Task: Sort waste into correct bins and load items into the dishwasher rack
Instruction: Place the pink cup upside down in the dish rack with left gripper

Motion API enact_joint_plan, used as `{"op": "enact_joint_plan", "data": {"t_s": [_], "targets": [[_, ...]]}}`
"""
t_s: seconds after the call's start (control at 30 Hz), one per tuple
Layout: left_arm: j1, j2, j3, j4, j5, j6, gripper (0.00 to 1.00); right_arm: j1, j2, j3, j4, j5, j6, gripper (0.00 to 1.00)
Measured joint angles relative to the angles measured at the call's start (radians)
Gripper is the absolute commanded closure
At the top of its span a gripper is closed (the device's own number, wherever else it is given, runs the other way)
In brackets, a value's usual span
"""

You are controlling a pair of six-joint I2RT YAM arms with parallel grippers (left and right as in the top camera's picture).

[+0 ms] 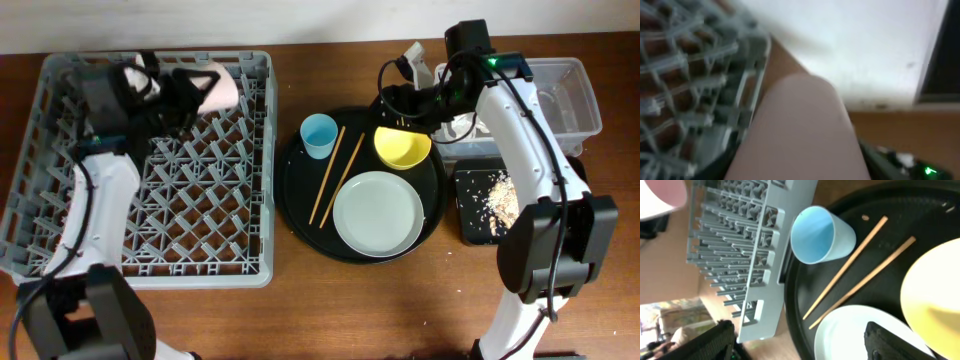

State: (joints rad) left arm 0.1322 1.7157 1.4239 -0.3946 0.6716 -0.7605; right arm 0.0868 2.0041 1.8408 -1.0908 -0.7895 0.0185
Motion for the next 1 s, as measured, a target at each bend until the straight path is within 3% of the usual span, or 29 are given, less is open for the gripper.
{"op": "enact_joint_plan", "data": {"t_s": [0.07, 0.17, 0.37, 0.5, 0.7, 0.83, 1.0], "targets": [[-0.035, 0.003, 0.186, -0.337, -0.138, 0.175, 0.59, 0.000, 0.000, 0.000, -0.009, 0.027, -0.008, 0.03], [-0.133, -0.009, 0.428, -0.698, -0.378, 0.393, 0.59, 0.000, 0.000, 0.000, -0.029, 0.092, -0.019, 0.02], [-0.291, 0.011, 0.464, -1.140, -0.581, 0.494, 0.58, 0.000, 0.000, 0.000, -0.043, 0.165, -0.020, 0.02], [-0.334, 0.032, 0.393, -1.168, -0.663, 0.481, 0.58, 0.000, 0.000, 0.000, -0.041, 0.173, -0.019, 0.02], [-0.338, 0.040, 0.105, -0.949, -0.705, 0.466, 0.59, 0.000, 0.000, 0.000, -0.031, 0.180, -0.021, 0.02], [-0.339, 0.038, 0.015, -0.858, -0.695, 0.465, 0.59, 0.000, 0.000, 0.000, -0.031, 0.180, -0.021, 0.01], [-0.349, 0.037, -0.052, -0.772, -0.683, 0.465, 0.49, 0.000, 0.000, 0.000, -0.032, 0.180, -0.022, 0.02]]}}
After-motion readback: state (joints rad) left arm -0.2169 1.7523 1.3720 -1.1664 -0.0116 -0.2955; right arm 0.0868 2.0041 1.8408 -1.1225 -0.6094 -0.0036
